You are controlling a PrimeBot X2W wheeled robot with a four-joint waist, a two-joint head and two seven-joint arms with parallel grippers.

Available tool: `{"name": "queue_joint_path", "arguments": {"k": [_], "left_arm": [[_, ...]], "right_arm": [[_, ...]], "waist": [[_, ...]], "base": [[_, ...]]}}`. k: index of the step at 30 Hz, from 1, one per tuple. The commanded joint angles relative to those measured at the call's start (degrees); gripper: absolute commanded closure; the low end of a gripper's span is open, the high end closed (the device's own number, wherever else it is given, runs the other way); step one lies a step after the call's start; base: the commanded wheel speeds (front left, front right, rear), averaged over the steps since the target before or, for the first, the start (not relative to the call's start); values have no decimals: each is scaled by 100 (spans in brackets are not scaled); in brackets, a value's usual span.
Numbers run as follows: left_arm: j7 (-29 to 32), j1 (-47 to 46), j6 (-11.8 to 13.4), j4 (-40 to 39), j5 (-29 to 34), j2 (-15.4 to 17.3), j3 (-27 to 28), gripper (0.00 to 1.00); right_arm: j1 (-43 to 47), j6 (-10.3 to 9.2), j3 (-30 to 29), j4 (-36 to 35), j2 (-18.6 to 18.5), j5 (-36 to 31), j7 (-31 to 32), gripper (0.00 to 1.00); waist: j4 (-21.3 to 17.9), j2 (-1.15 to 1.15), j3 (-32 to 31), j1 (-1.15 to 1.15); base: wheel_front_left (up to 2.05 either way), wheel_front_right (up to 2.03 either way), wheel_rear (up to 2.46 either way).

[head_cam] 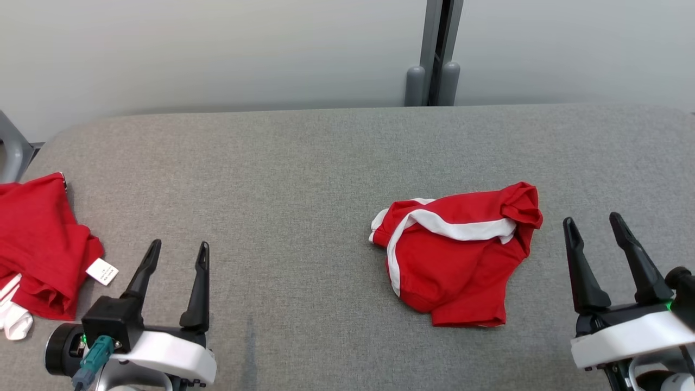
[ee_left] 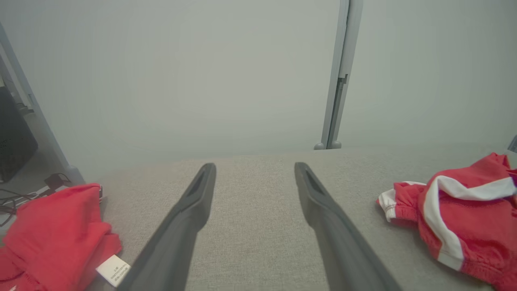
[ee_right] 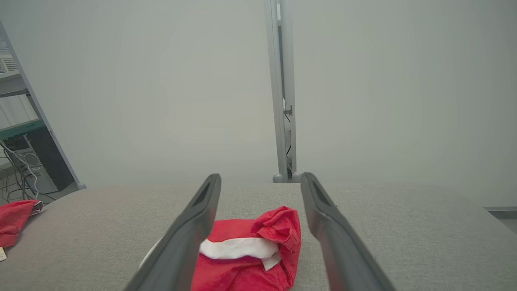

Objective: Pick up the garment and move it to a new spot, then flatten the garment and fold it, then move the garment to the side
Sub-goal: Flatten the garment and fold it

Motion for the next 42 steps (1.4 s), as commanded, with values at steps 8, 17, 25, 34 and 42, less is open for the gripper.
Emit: {"name": "queue_joint_path", "arguments": {"k": [8, 17, 25, 34, 42], "left_arm": [[156, 191, 127, -219, 49, 108, -62, 0], [438, -304, -218, -240, -58, 64, -297, 0], [1558, -964, -1259, 383, -715, -424, -1146, 0], [1865, -1551, -1965, 1493, -1327, -978, -1351, 0], [1841, -1936, -2168, 2207, -1462, -1150, -1364, 51]], "right_arm": [[212, 0, -59, -83, 81, -163, 100, 0], [154, 0, -29, -151, 109, -148, 220, 0], [-27, 0, 166, -43, 114, -65, 207, 0], [-215, 0, 301, 185, 115, 109, 41, 0], [-304, 0, 342, 296, 115, 166, -42, 0]], "waist": [[34, 0, -91, 0], [-65, 0, 53, 0], [-534, 0, 427, 0], [-1032, 0, 798, 0], [-1247, 0, 917, 0]], "base": [[0, 0, 0], [0, 0, 0], [0, 0, 0], [0, 0, 0], [0, 0, 0]]}}
